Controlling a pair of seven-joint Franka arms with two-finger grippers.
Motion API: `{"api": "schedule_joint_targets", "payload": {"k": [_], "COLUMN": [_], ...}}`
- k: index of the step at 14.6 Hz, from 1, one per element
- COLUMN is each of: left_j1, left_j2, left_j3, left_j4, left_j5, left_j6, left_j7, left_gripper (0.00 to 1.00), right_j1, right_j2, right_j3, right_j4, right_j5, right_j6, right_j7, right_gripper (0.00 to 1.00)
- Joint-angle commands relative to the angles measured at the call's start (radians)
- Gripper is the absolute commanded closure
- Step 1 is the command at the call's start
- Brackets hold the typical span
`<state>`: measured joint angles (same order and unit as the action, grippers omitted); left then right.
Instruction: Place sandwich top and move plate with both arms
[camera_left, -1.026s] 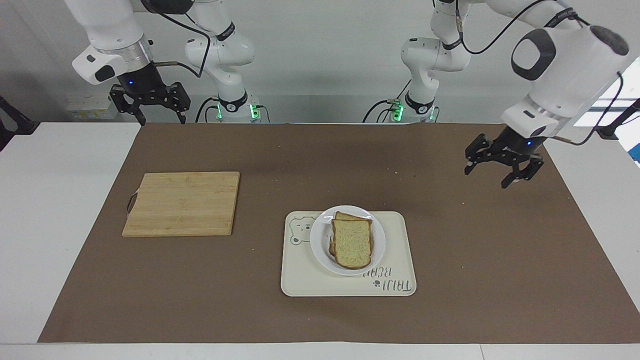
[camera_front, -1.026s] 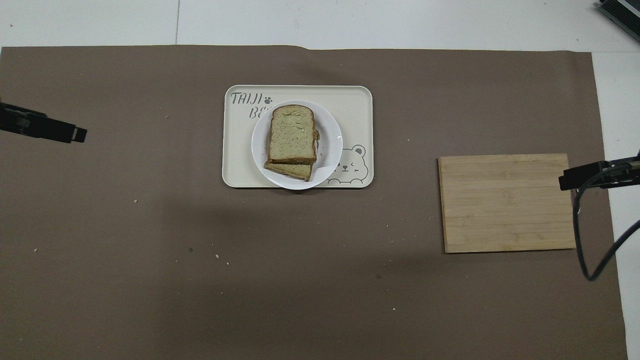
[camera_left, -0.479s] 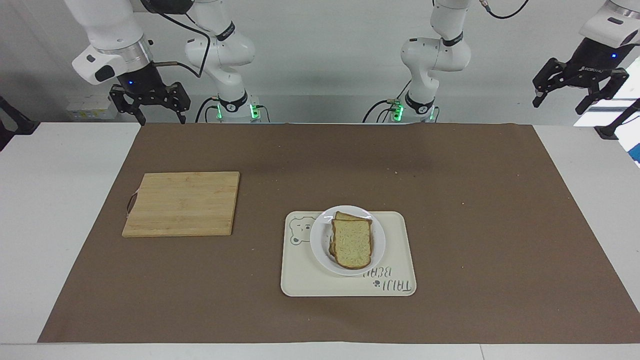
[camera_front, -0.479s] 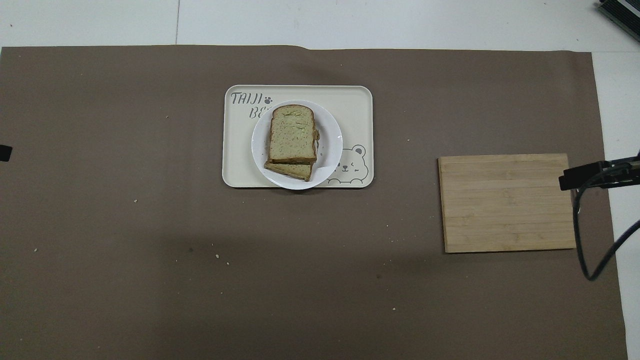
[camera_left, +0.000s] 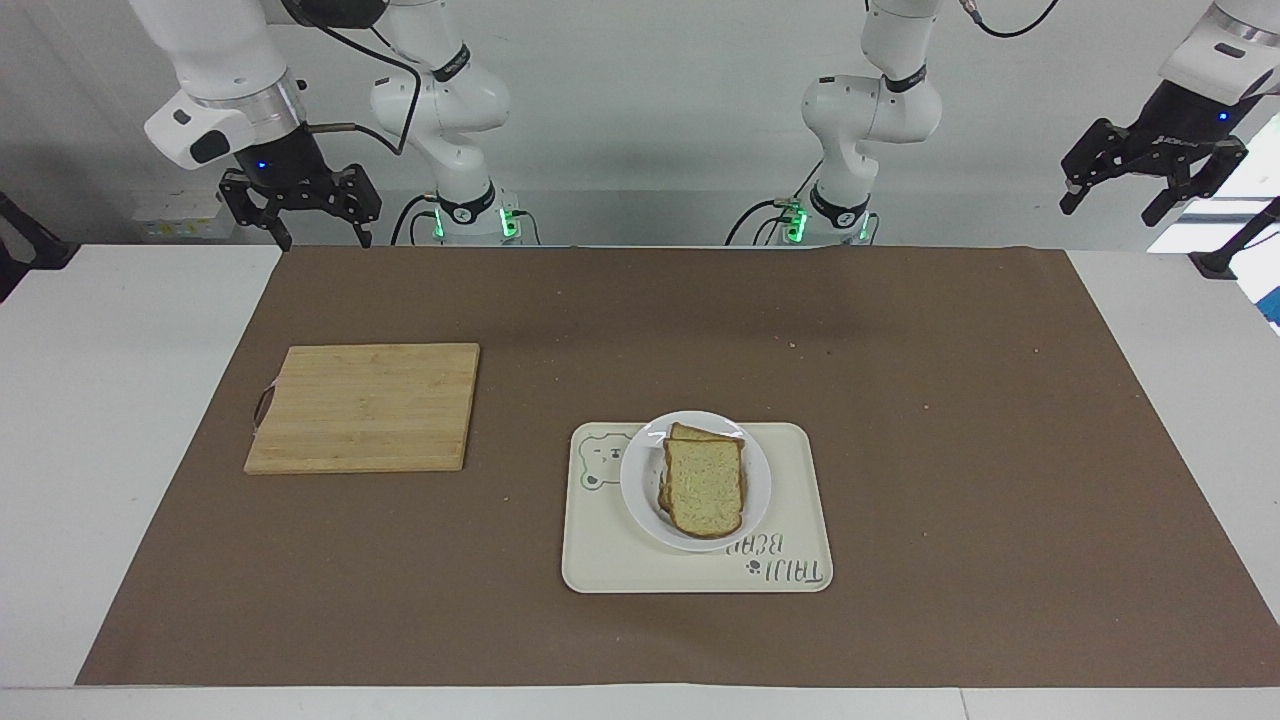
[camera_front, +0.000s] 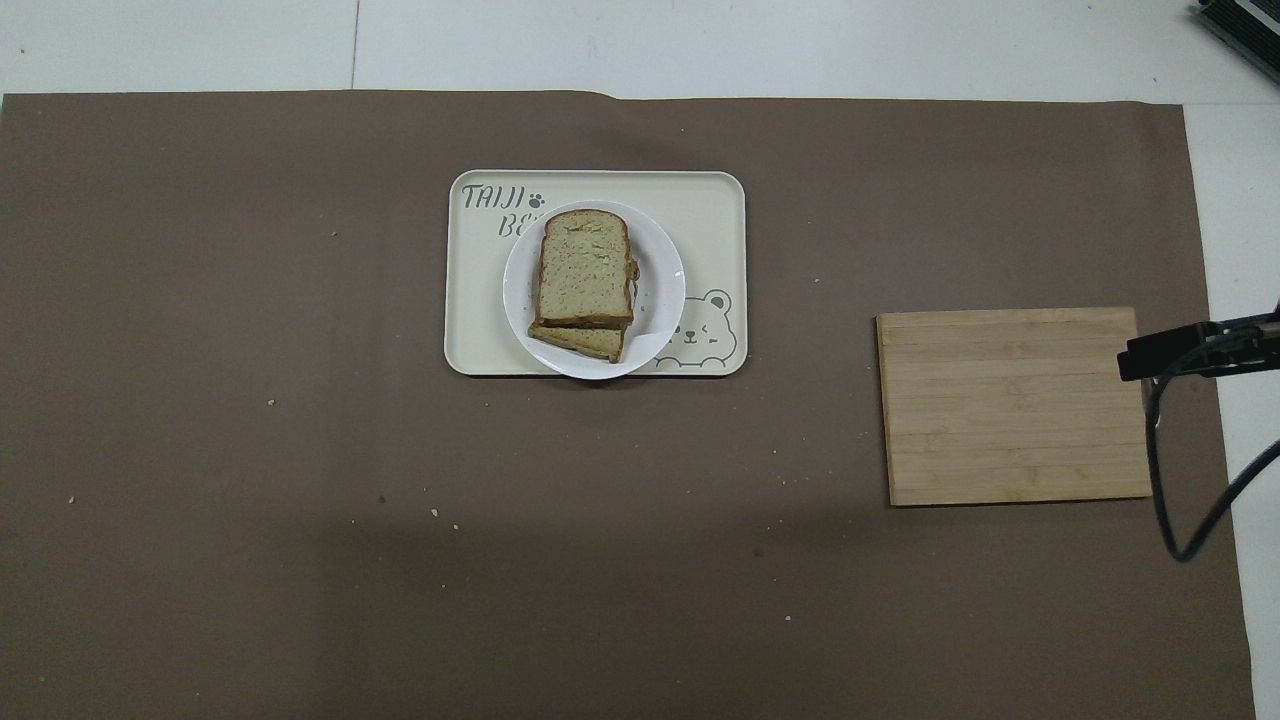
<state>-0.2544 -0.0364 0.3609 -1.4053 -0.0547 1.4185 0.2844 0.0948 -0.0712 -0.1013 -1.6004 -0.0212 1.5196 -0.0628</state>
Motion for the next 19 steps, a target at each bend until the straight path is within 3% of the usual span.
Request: {"api": "schedule_joint_targets", "payload": {"k": [1,11,14,19], "left_j1": [-0.002,0.021,0.141,0.184], "left_j2": [-0.008,0.006,0.004,-0.002], "left_j3": [-0.003,-0.016,-0.158,-0.2], "left_j4": [-0.009,0.005,0.005,0.005], "left_j5": [0.021,0.039,0.039,0.03], "left_j6": [-0.007,-0.004,-0.006,-0.016], "left_j7": [-0.031,-0.03,-0.031,-0.034], "left_gripper": [0.0,0.0,0.0,0.0], "right_j1": [-0.015,-0.015,-0.015,-0.015], "right_j2": [-0.001,-0.001,-0.001,-0.001], "right_j3": [0.009,0.009,0.009,0.009], "right_j4": [0.004,0.004,0.004,0.004], "right_j5": [0.021,0.021,0.02,0.02], "right_j6": [0.002,0.002,0.002,0.002], "right_j7": [0.011,0.011,0.011,0.011], "right_gripper": [0.0,0.0,0.0,0.0]}}
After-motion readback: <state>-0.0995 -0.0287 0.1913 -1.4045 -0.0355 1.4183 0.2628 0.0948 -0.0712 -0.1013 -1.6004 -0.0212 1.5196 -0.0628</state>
